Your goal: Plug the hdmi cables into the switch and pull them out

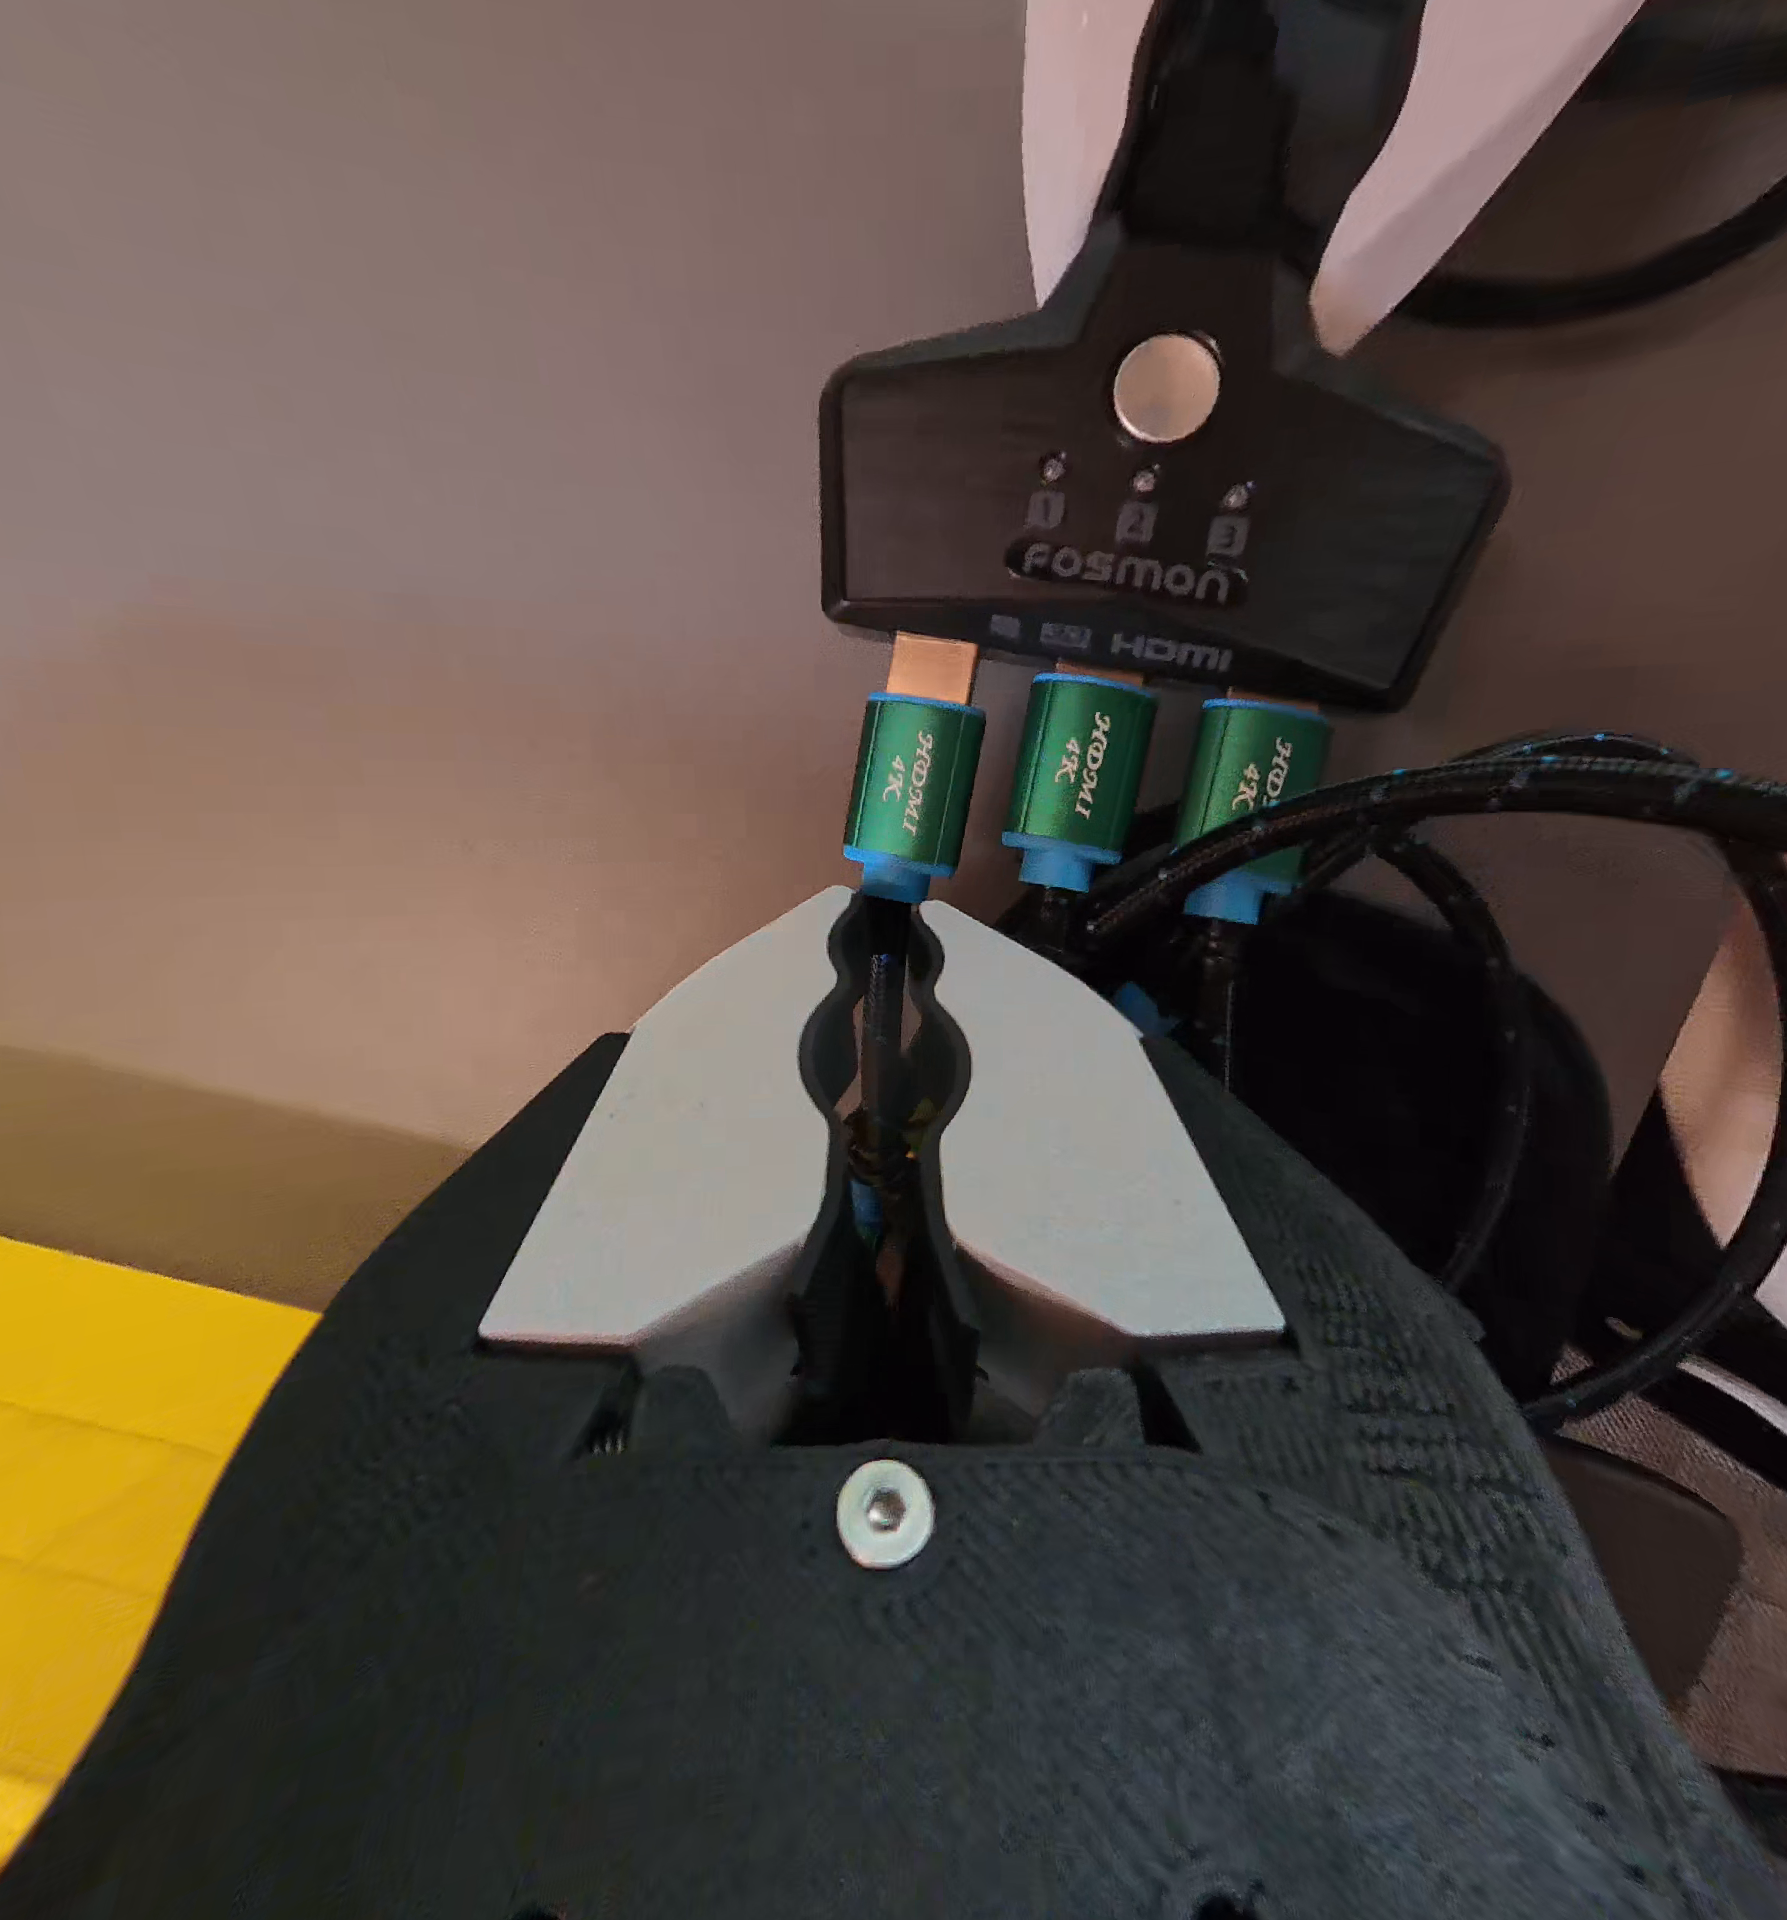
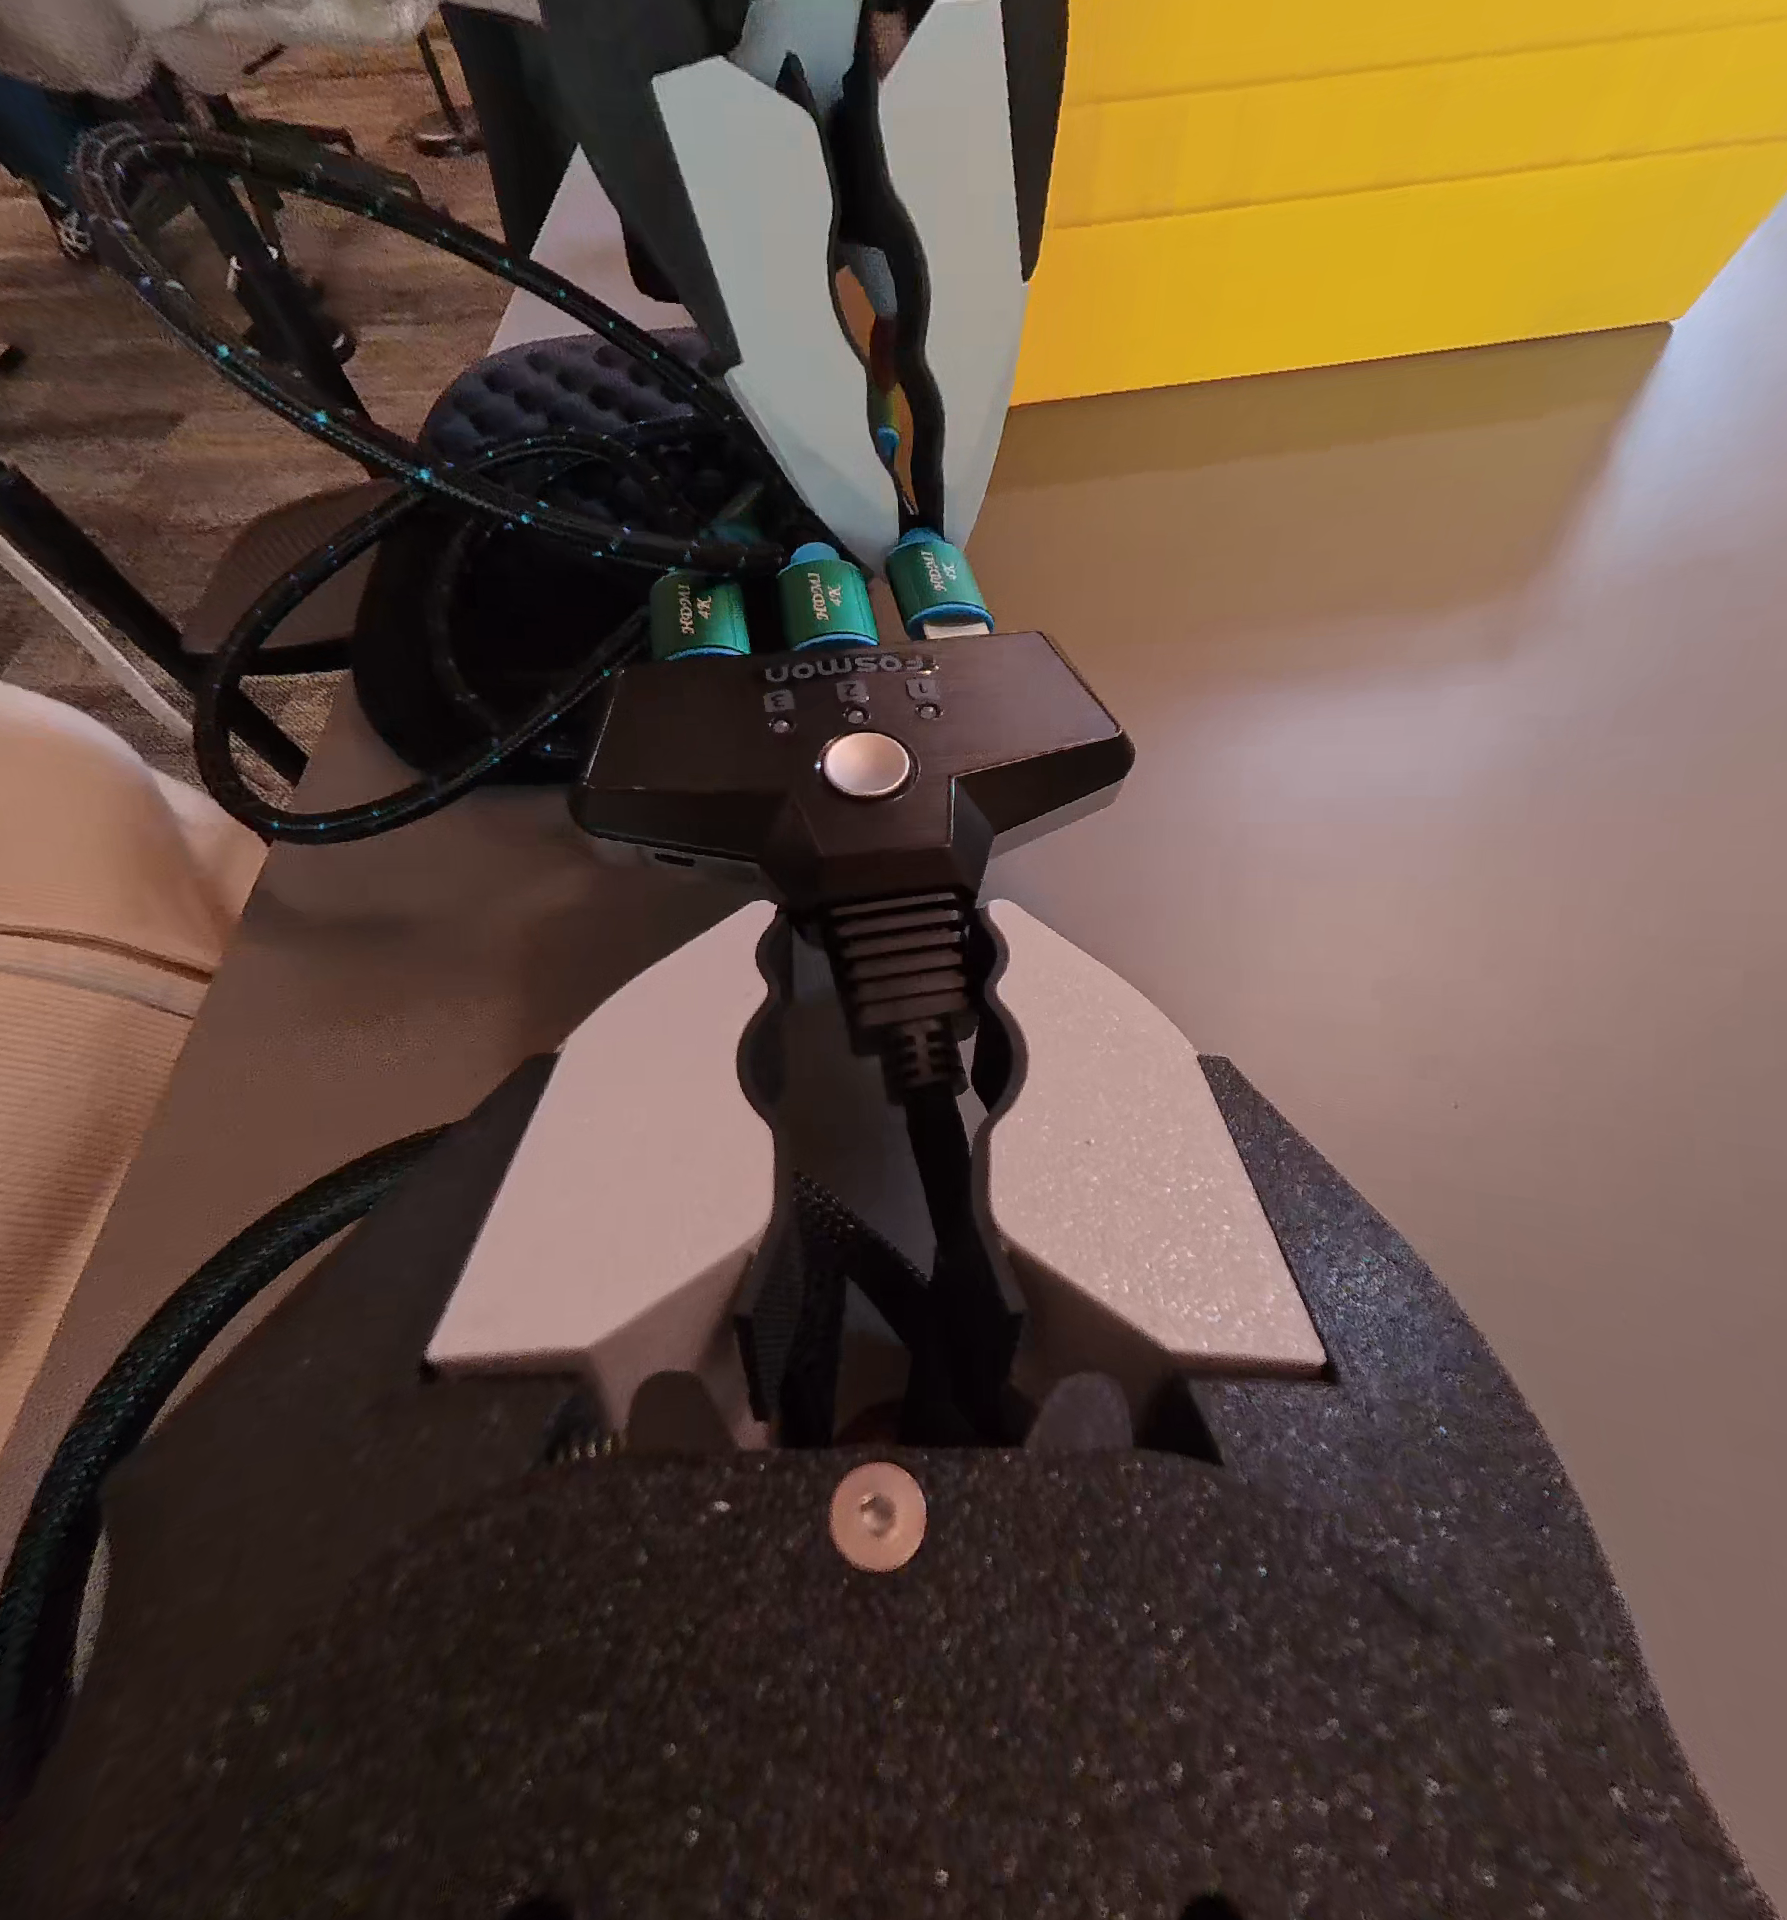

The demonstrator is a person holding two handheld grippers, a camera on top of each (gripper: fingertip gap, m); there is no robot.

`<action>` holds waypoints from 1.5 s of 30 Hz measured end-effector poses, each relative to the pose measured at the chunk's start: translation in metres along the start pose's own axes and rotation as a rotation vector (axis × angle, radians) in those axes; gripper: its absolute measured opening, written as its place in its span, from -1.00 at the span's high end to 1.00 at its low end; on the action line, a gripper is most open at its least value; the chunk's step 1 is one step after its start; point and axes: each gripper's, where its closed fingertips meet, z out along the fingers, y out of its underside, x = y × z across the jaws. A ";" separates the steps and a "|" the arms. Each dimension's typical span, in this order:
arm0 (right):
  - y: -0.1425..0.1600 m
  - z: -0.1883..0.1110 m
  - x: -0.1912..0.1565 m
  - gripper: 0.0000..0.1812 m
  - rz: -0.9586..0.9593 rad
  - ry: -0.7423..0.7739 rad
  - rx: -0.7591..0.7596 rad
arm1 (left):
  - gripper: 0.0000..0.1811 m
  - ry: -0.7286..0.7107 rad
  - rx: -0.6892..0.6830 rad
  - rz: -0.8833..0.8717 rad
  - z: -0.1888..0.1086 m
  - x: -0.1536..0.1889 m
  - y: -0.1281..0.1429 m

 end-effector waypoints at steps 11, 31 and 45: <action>0.003 0.005 -0.001 0.64 -0.086 -0.002 -0.022 | 0.96 -0.105 -0.034 0.132 0.002 -0.001 0.003; 0.006 0.008 -0.001 0.64 -0.058 -0.005 -0.050 | 0.93 -0.639 -0.314 0.535 -0.008 -0.019 0.000; 0.001 0.008 0.001 0.63 -0.129 0.054 -0.012 | 0.94 -0.719 -0.202 0.271 -0.011 -0.018 -0.002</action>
